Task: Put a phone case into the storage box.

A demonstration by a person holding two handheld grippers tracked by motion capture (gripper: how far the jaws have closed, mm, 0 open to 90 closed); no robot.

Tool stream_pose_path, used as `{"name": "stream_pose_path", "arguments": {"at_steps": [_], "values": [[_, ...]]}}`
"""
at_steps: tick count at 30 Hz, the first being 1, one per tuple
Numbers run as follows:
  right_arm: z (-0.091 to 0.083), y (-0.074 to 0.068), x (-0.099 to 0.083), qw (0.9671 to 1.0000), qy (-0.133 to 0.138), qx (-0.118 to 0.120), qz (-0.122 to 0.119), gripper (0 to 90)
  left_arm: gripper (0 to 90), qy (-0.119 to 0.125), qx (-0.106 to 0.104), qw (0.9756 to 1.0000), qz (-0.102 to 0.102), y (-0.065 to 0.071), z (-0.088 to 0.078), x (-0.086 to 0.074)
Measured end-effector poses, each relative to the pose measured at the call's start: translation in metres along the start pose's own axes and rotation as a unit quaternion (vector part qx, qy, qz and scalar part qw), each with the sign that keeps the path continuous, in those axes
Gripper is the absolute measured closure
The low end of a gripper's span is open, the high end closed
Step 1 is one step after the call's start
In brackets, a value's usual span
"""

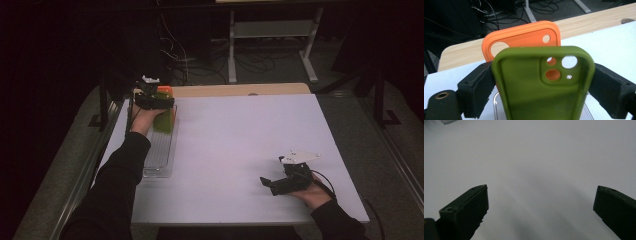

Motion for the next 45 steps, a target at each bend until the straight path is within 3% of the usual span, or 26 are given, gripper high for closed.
{"name": "stream_pose_path", "arguments": {"at_steps": [10,17,25,31,37,45], "values": [[0.000,0.000,0.000,1.0000,-0.001,0.000,0.000,0.0,6.6,0.007,-0.005,0.9999,-0.010,-0.003,-0.002,0.002],[0.000,0.000,-0.001,1.0000,-0.003,0.000,0.003,0.0,5.0,0.016,-0.037,0.9991,-0.010,-0.002,-0.013,0.005],[0.000,-0.001,0.000,1.0000,-0.001,0.000,-0.002,0.0,1.7,0.025,-0.078,0.9966,0.009,0.004,-0.029,0.008],[0.000,0.000,0.000,1.0000,-0.001,0.000,0.000,0.0,0.0,0.022,-0.114,0.9928,0.030,0.013,-0.041,0.005],[0.000,0.000,0.000,1.0000,-0.001,0.000,0.000,0.0,0.0,0.025,-0.143,0.9886,0.039,0.021,-0.051,0.003],[0.000,0.000,0.000,1.0000,-0.001,0.000,0.001,0.0,0.0,0.030,-0.190,0.9798,0.056,0.037,-0.072,-0.004]]}}
Point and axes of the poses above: each handheld gripper's, and its own axes: z roughly forward along the jaws, x roughly out of its top, y roughly to its right, the point moved 10 cm from there along z, roughly forward along the jaws, and after that the axes turned 5 degrees about x, right-handed, at the moved point
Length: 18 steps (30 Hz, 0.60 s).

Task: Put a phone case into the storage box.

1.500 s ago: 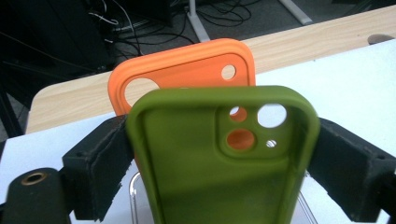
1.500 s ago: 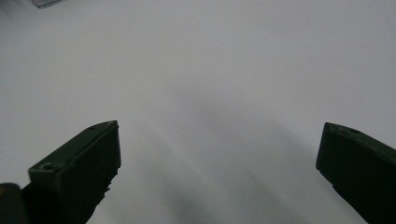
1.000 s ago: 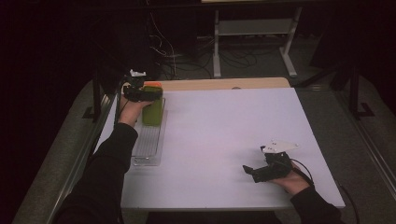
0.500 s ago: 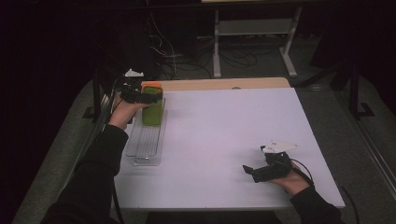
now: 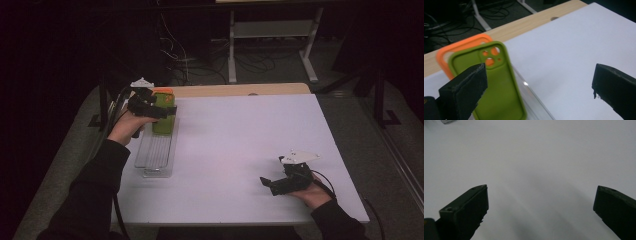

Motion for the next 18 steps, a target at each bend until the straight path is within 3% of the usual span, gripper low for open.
{"name": "stream_pose_path", "arguments": {"at_steps": [18], "values": [[-0.002,0.001,0.001,1.0000,-0.004,0.000,-0.001,0.0,0.0,0.012,-0.048,0.9980,0.040,0.045,-0.031,-0.023]]}}
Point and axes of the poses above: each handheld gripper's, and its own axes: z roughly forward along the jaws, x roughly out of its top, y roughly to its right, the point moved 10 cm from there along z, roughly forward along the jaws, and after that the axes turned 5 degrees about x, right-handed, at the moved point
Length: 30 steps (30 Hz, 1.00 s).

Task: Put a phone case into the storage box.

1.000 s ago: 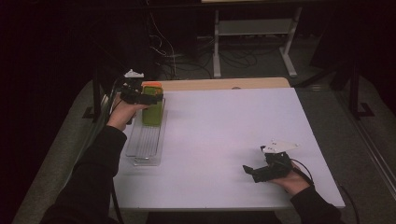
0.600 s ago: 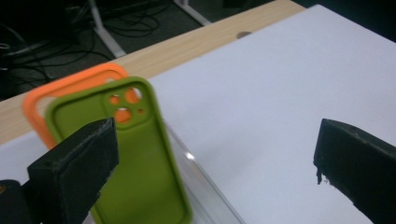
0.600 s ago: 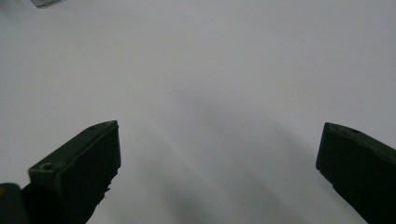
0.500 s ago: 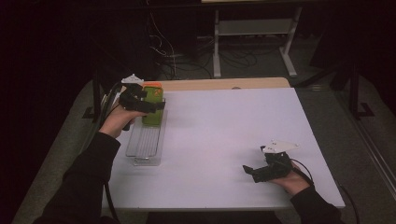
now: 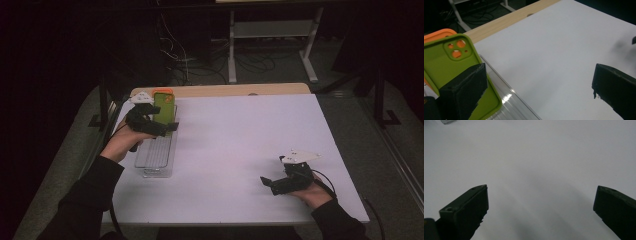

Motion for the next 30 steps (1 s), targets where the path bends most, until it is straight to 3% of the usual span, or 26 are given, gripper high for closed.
{"name": "stream_pose_path", "arguments": {"at_steps": [13,30], "values": [[-0.006,-0.002,0.011,0.9999,0.008,0.008,-0.004,0.0,0.0,0.000,-0.023,0.9996,0.018,0.026,-0.010,-0.022],[-0.016,-0.006,0.023,0.9998,0.005,0.013,-0.016,0.0,0.0,0.003,-0.049,0.9981,0.037,0.058,-0.007,-0.056]]}}
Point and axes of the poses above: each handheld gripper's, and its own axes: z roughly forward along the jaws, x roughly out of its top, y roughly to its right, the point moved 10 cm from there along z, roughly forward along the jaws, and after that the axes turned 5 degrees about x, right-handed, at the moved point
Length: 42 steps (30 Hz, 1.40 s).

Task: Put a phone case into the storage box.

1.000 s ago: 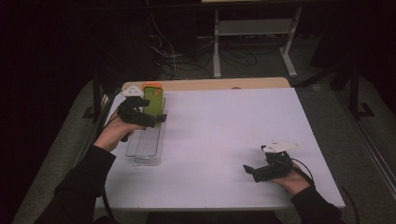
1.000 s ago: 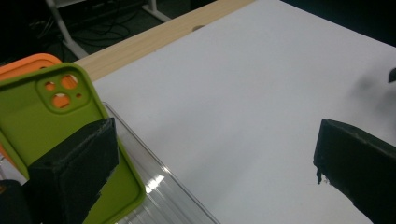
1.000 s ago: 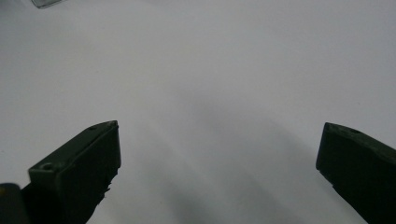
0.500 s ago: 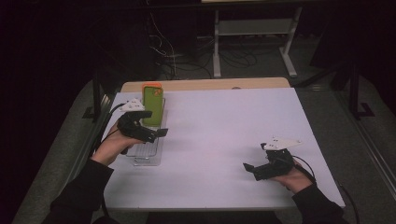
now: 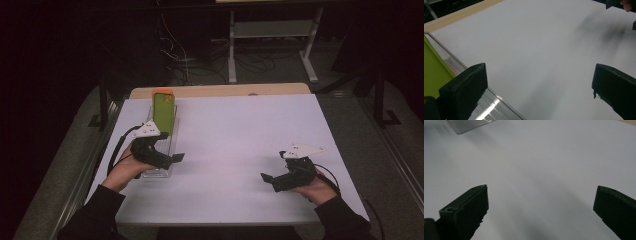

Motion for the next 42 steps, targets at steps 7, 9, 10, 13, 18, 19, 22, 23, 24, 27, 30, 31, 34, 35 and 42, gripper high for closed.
{"name": "stream_pose_path", "arguments": {"at_steps": [7,9,10,13,18,19,22,23,24,27,30,31,34,35,42], "values": [[-0.003,-0.002,0.003,1.0000,0.004,0.001,0.002,0.0,0.0,0.003,-0.001,1.0000,0.007,0.008,-0.002,-0.008],[-0.003,-0.002,0.003,1.0000,0.003,0.001,0.001,0.0,0.0,-0.002,-0.004,0.9999,0.011,0.010,-0.001,-0.013],[-0.003,-0.002,0.003,1.0000,0.004,0.002,-0.001,0.0,0.0,-0.004,-0.004,0.9999,0.011,0.012,-0.001,-0.015],[-0.003,-0.003,0.004,1.0000,0.002,0.001,0.000,0.0,0.0,0.003,-0.001,1.0000,0.008,0.014,-0.001,-0.019],[-0.003,-0.003,0.003,1.0000,0.002,0.000,-0.002,0.0,0.0,0.001,-0.002,0.9999,0.015,0.018,-0.001,-0.025],[-0.003,-0.003,0.003,1.0000,0.001,0.000,-0.001,0.0,0.0,-0.001,-0.002,0.9999,0.015,0.019,-0.001,-0.026],[-0.003,-0.003,0.003,1.0000,0.002,-0.001,-0.002,0.0,0.0,0.000,-0.003,0.9999,0.015,0.019,-0.002,-0.028],[-0.003,-0.003,0.003,1.0000,0.002,-0.001,-0.001,0.0,0.0,-0.001,-0.005,0.9998,0.017,0.019,-0.002,-0.029],[-0.003,-0.003,0.003,1.0000,0.003,-0.001,-0.001,0.0,0.0,-0.001,-0.006,0.9999,0.016,0.020,-0.003,-0.030],[-0.002,-0.003,0.004,1.0000,0.004,-0.003,-0.002,0.0,0.0,0.000,-0.008,0.9999,0.015,0.021,-0.002,-0.031],[-0.002,-0.002,0.003,1.0000,0.003,-0.004,-0.004,0.0,0.0,-0.003,-0.010,0.9998,0.016,0.021,-0.002,-0.033],[-0.002,-0.002,0.003,1.0000,0.001,-0.004,-0.003,0.0,0.0,-0.002,-0.009,0.9998,0.017,0.021,-0.002,-0.033],[-0.002,-0.002,0.003,1.0000,0.001,-0.005,-0.003,0.0,0.0,-0.004,-0.010,0.9999,0.013,0.022,-0.002,-0.034],[-0.002,-0.001,0.002,1.0000,0.000,-0.005,-0.003,0.0,0.0,-0.005,-0.010,0.9998,0.015,0.022,-0.002,-0.034],[-0.003,-0.001,0.002,1.0000,0.001,-0.006,-0.002,0.0,0.0,-0.003,-0.010,0.9999,0.013,0.022,-0.002,-0.033]]}}
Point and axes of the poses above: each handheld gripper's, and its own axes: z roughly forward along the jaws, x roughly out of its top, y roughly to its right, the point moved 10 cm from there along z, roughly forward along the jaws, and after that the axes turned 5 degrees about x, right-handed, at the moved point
